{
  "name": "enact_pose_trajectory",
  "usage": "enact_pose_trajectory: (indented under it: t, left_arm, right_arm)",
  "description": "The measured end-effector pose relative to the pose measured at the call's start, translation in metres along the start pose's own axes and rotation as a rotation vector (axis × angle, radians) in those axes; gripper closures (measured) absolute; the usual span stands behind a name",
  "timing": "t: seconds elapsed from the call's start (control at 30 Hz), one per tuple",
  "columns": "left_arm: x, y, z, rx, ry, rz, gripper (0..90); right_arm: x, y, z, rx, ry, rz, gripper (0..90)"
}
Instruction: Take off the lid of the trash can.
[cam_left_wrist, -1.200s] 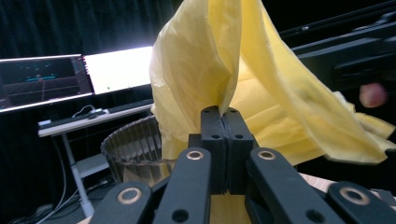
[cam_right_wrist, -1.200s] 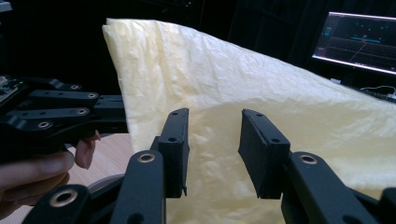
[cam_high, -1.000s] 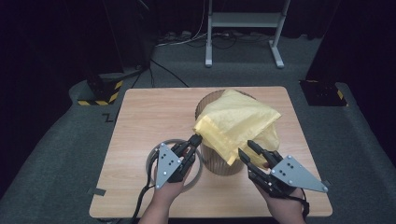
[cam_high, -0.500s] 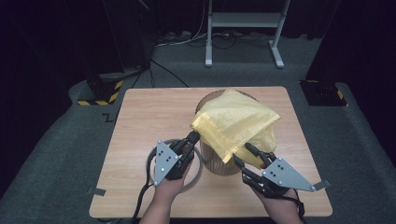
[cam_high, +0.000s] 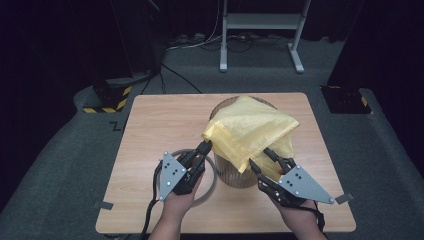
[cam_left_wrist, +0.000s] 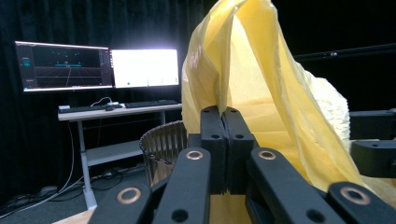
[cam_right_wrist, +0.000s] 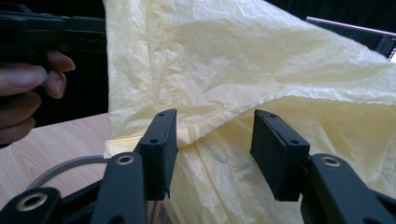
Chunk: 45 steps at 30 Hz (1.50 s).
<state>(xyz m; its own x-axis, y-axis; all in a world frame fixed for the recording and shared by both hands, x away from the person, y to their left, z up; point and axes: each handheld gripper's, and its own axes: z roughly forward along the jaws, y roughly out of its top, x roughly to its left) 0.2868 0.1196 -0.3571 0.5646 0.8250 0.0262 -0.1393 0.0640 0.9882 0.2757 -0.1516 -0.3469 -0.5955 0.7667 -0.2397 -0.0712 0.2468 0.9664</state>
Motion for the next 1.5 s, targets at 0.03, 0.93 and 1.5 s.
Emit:
enact_pose_trajectory:
  t: [0.03, 0.93, 1.5]
  left_arm:
    - [0.000, 0.000, -0.001, 0.000, 0.002, 0.001, 88.6]
    - [0.002, -0.004, -0.004, -0.012, -0.016, -0.001, 61.3]
    - [-0.005, -0.008, -0.001, -0.003, -0.032, 0.015, 62.5]
  right_arm:
    - [-0.001, -0.001, 0.002, 0.009, 0.009, 0.002, 52.7]
    - [-0.022, 0.005, -0.010, -0.066, -0.034, 0.053, 90.0]
    - [-0.035, 0.009, -0.022, -0.133, -0.081, 0.093, 90.0]
